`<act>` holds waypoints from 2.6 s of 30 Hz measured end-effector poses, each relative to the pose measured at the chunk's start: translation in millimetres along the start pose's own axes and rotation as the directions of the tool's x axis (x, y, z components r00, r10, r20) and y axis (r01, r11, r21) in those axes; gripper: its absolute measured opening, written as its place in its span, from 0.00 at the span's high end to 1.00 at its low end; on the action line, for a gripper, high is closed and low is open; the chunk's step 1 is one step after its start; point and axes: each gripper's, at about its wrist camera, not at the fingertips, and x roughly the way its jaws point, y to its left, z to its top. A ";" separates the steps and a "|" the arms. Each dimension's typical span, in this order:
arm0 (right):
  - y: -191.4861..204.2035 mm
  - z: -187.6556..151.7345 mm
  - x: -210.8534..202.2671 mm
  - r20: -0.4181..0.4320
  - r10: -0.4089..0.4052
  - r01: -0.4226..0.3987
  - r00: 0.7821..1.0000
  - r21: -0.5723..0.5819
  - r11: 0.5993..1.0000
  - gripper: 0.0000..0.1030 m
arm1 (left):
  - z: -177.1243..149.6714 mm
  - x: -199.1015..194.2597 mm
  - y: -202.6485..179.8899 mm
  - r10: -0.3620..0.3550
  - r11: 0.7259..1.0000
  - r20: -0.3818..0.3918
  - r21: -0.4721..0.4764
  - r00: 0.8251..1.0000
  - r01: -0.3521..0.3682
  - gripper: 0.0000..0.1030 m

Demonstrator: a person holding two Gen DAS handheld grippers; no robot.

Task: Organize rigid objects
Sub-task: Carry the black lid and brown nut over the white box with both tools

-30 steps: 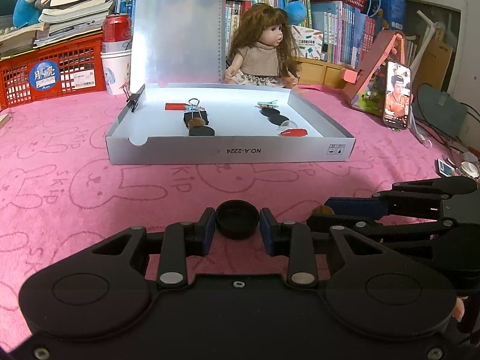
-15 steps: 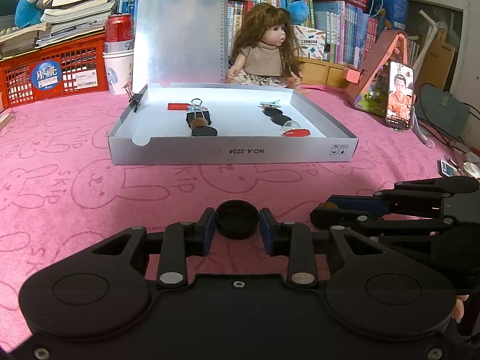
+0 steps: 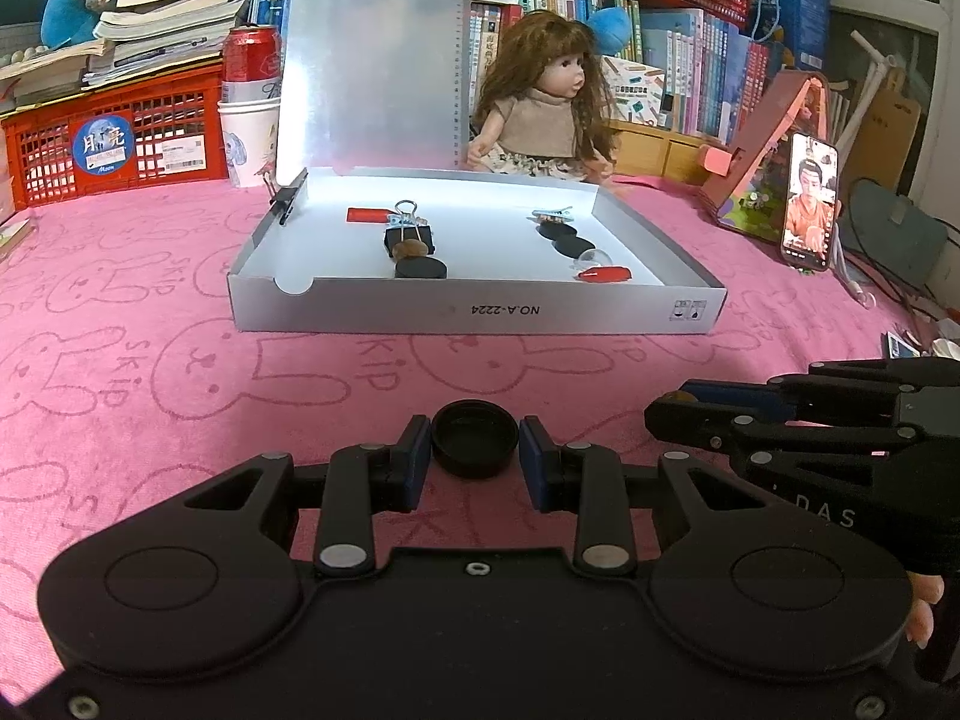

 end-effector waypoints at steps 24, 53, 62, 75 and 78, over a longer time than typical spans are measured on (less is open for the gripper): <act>-8.8 8.9 2.1 0.013 -0.086 0.085 0.996 0.070 0.994 0.76 | 13.6 0.0 -1.3 0.026 0.999 0.018 -0.045 0.999 -0.026 0.70; -20.8 32.8 1.5 0.057 -0.138 0.132 0.989 0.101 0.986 0.76 | 40.3 4.1 -2.9 0.028 0.998 0.049 -0.049 0.998 -0.026 0.70; -23.9 39.7 2.3 0.073 -0.153 0.144 0.986 0.107 0.984 0.76 | 47.1 6.4 -2.0 0.034 0.998 0.058 -0.048 0.998 -0.031 0.70; -25.3 48.2 7.2 0.082 -0.153 0.144 0.985 0.108 0.984 0.76 | 64.8 16.0 5.4 0.031 0.997 0.057 -0.073 0.998 -0.027 0.70; -25.3 52.4 9.9 0.084 -0.151 0.141 0.985 0.110 0.984 0.76 | 69.4 20.1 5.6 0.036 0.997 0.056 -0.071 0.998 -0.032 0.70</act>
